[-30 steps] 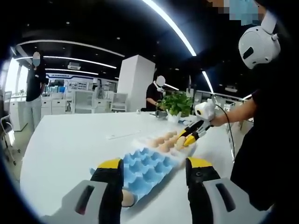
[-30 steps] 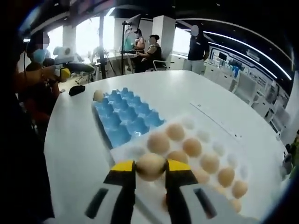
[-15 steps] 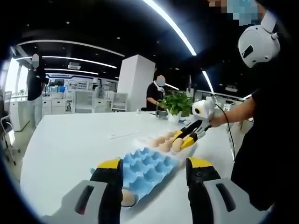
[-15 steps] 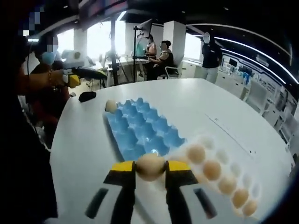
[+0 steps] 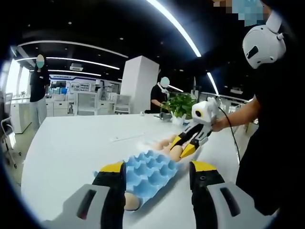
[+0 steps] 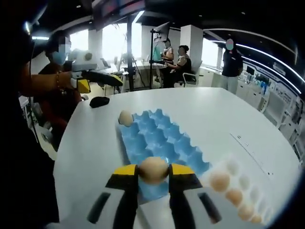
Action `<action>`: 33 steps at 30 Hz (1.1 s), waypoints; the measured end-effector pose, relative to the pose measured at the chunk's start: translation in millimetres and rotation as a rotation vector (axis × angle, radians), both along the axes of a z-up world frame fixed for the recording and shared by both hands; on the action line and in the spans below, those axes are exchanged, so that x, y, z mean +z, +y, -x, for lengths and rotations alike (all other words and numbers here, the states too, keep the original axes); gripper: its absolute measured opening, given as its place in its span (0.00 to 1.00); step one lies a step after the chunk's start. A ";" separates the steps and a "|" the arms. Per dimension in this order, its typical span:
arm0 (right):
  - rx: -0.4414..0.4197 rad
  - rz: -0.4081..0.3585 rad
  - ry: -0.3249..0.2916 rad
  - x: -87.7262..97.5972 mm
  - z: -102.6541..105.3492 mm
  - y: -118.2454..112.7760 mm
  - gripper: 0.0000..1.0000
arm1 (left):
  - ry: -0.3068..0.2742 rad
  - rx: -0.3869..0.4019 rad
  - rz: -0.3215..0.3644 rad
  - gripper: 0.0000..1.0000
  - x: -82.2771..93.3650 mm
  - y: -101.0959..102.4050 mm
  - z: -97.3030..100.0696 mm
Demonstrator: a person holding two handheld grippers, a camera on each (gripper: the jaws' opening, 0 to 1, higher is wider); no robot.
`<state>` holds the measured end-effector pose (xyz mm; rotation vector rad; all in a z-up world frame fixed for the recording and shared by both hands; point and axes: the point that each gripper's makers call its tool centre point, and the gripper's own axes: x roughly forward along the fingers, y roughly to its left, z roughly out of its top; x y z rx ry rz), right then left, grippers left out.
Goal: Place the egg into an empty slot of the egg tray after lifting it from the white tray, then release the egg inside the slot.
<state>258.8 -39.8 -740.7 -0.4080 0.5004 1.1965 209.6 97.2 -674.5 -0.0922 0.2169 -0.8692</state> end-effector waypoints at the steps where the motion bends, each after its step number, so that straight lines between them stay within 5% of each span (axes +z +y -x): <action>1: 0.008 -0.004 0.002 -0.1 1.2 4.8 0.23 | -0.002 0.001 0.000 0.54 0.2 0.4 -0.2; 33: 0.176 -0.076 0.012 -4.3 10.5 106.7 0.24 | 0.011 0.019 -0.006 0.53 -5.1 10.0 0.1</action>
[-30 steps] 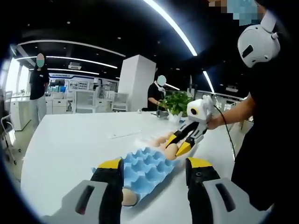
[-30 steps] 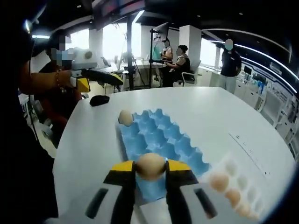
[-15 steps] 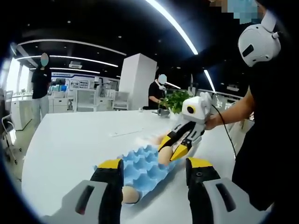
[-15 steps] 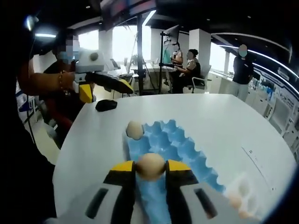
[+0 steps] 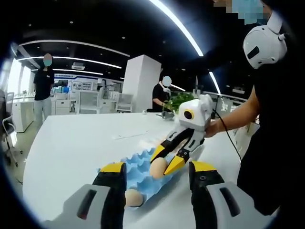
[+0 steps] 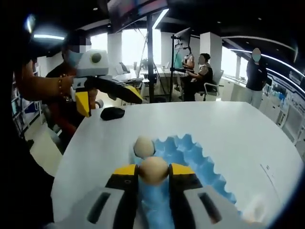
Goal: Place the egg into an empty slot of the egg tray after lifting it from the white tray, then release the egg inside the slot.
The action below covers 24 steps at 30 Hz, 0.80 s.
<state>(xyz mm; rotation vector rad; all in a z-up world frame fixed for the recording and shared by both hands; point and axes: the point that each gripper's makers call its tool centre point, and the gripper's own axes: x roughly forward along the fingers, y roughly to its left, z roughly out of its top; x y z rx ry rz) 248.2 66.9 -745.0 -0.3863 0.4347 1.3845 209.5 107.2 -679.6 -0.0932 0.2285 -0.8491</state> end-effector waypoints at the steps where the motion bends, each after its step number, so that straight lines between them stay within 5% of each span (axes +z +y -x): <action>1: 0.006 0.004 -0.002 -0.7 0.7 3.0 0.24 | 0.001 0.000 0.000 0.53 -0.2 0.3 -0.1; 24: 0.042 0.056 0.007 -26.9 1.4 17.5 0.24 | 0.002 0.003 0.007 0.53 -1.5 3.4 -2.8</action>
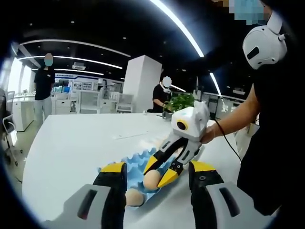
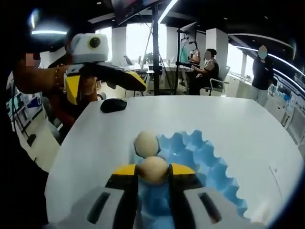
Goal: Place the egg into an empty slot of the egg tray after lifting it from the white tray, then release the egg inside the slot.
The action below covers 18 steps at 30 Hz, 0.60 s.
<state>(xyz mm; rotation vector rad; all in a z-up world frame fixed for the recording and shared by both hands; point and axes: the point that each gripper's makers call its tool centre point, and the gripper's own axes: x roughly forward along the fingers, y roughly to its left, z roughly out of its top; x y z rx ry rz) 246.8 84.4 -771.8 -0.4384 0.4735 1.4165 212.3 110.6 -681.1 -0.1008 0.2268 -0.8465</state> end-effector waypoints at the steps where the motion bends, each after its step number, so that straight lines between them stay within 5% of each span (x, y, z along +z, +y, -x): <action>1: 0.001 -0.001 -0.002 -0.2 -0.1 0.1 0.24 | -0.001 0.000 -0.001 0.52 -0.1 0.0 -0.1; 18: 0.063 0.028 -0.067 -9.8 5.3 3.5 0.24 | -0.006 0.002 0.000 0.51 2.9 0.5 0.4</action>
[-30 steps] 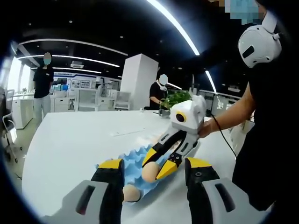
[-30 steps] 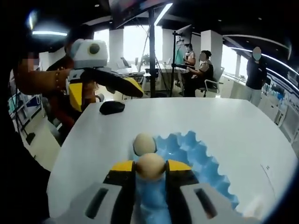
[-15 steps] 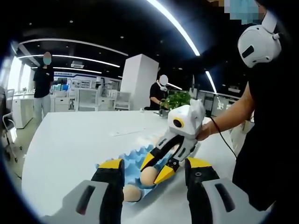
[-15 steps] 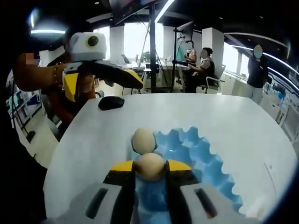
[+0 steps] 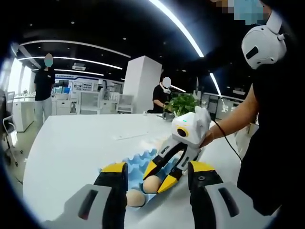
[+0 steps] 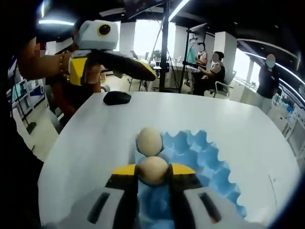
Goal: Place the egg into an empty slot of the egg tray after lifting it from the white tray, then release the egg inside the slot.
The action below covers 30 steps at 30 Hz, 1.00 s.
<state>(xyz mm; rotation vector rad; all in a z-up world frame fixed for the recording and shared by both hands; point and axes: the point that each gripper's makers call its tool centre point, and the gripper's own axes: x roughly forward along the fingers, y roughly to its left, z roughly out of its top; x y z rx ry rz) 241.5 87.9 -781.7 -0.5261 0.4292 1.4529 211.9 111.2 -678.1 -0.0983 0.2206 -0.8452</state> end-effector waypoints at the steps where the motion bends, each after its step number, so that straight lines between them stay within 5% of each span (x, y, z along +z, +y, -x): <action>1: 0.001 -0.001 -0.002 -0.1 -0.2 -0.1 0.24 | -0.001 0.001 0.001 0.51 0.2 0.1 0.0; 12: 0.041 -0.034 -0.083 1.7 -1.7 -2.4 0.32 | -0.005 -0.001 -0.005 0.51 -0.1 0.3 0.8; 30: -0.022 -0.011 -0.080 12.1 -3.9 -54.2 0.29 | -0.015 -0.002 -0.002 0.50 3.3 -1.8 1.7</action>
